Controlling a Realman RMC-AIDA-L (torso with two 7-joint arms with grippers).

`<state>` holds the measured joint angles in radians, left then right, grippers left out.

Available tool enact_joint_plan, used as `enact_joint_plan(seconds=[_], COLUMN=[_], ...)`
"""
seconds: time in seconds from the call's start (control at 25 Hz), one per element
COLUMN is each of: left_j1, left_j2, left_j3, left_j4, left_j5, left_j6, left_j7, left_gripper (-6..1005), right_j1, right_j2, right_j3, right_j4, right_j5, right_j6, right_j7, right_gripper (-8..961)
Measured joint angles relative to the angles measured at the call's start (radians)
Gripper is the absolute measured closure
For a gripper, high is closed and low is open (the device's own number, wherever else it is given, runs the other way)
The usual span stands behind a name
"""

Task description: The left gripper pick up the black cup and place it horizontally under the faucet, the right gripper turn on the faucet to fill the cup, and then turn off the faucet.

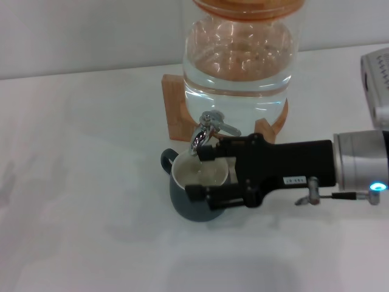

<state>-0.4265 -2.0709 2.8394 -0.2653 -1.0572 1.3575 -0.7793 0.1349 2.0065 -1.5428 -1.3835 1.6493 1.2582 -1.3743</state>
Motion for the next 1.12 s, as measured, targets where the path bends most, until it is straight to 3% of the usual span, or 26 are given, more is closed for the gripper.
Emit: enact_joint_plan(seconds=[0.28,0.48,0.84,1.12], left_j1=[-0.003,-0.003,0.0,0.014], left_j2=[0.003,0.005,0.004,0.005], left_j3=[0.0,-0.004,-0.002,-0.002], left_j4=[0.0,0.0,-0.011,-0.015], left_j5=[-0.002,-0.008,-0.047,-0.109], left_j6=[0.0,0.002,0.004,0.009], left_j7=[0.0,0.0,0.0,0.0], left_gripper=[515,516,517,518], right_j1=[-0.024,-0.05,-0.016,-0.008], right_j2=[0.0,0.0,0.001,0.002], right_j3=[0.167,0.328,0.59,0.689], right_j4=[0.025,0.111,0.49,0.842], right_j5=[0.075,0.144,0.223,0.41], right_j6=[0.202,0.246,0.253,0.259], right_j7=[-0.042,-0.131,-0.481,-0.84], right_gripper=[172,172,171,171])
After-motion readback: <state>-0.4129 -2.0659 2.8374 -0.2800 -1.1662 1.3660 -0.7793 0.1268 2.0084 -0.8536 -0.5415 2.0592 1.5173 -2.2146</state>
